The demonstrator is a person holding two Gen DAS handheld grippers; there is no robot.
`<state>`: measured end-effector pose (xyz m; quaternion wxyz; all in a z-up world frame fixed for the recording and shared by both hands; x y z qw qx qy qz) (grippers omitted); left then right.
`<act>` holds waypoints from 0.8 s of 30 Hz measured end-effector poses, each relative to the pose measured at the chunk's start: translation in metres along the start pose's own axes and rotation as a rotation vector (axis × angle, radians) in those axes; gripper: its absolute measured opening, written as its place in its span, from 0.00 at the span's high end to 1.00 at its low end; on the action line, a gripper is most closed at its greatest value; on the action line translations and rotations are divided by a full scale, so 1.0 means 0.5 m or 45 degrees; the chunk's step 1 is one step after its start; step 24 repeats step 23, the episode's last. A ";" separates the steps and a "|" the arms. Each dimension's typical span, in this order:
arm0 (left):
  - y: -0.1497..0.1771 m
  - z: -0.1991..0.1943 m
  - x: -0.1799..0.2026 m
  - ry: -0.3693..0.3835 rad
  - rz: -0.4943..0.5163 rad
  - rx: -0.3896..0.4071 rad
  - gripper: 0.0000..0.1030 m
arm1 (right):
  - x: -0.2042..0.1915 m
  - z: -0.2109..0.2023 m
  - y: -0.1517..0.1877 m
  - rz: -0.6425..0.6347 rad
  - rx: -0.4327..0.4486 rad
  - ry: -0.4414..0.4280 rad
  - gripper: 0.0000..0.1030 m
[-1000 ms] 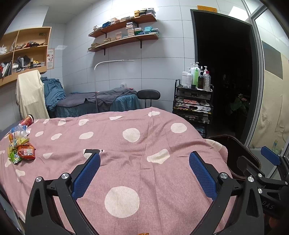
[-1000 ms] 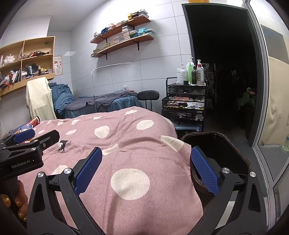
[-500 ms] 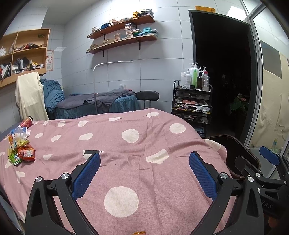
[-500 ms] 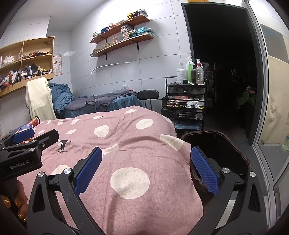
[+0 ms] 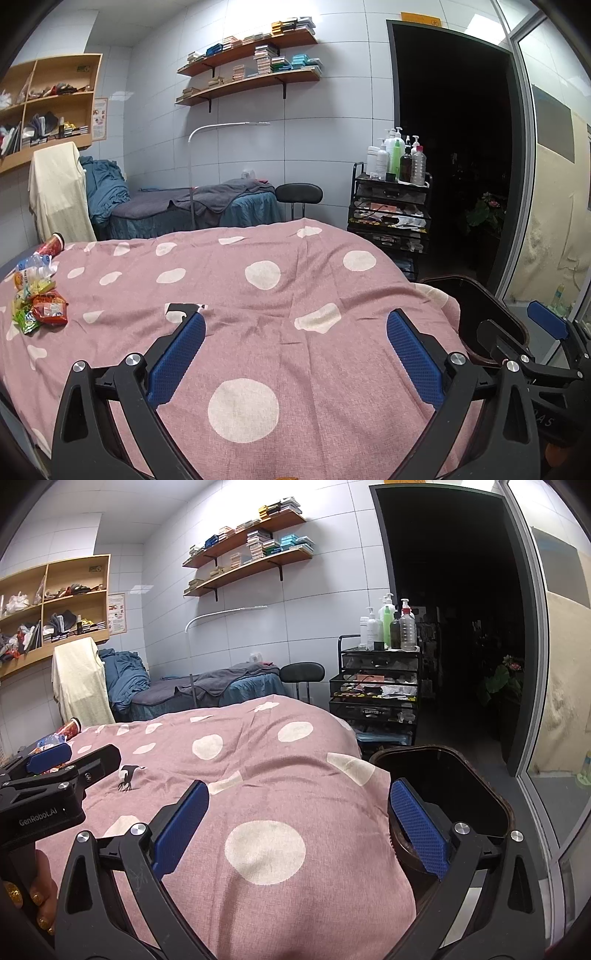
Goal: Collect trash
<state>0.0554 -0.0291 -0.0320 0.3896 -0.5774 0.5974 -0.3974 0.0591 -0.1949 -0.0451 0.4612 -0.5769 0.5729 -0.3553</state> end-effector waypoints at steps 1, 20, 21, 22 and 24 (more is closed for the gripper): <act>0.000 0.001 -0.001 0.003 -0.004 -0.003 0.05 | 0.001 0.001 -0.001 0.000 0.000 0.000 0.05; 0.004 0.006 -0.006 0.004 -0.015 -0.013 0.05 | 0.003 0.009 0.004 0.013 -0.012 0.013 0.05; 0.004 0.006 -0.006 0.003 -0.014 -0.013 0.05 | 0.003 0.009 0.004 0.016 -0.013 0.013 0.05; 0.005 0.006 -0.006 0.003 -0.014 -0.015 0.05 | 0.002 0.009 0.005 0.017 -0.017 0.012 0.05; 0.005 0.006 -0.006 0.004 -0.015 -0.015 0.05 | 0.003 0.011 0.004 0.018 -0.019 0.012 0.05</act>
Point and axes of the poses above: each gripper's, at about its wrist camera, not at the fingertips, and z roughly the way its jaws point, x to its right, y to its underside, the point moved 8 cm from there along z, roughly the way its jaws point
